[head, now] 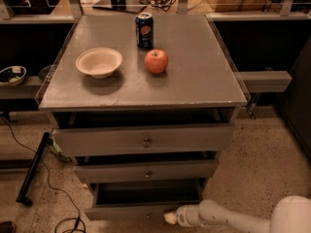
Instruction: Close bottom drawer
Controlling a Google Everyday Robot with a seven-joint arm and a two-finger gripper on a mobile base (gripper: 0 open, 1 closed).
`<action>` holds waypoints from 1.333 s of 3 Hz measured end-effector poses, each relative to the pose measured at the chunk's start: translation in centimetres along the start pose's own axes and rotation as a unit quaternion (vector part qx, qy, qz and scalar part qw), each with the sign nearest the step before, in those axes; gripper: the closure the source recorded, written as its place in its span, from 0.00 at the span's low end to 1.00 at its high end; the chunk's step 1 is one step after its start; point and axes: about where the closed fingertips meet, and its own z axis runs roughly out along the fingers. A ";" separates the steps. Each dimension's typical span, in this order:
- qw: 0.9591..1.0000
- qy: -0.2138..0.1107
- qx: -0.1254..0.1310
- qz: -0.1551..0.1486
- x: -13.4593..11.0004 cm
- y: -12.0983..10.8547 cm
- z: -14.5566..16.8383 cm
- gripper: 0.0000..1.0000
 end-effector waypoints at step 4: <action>1.000 -0.006 0.004 0.002 -0.5 -0.2 1.2 1.00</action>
Offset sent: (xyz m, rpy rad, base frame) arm 0.0217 0.0133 -0.0293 0.0075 0.0204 -0.0443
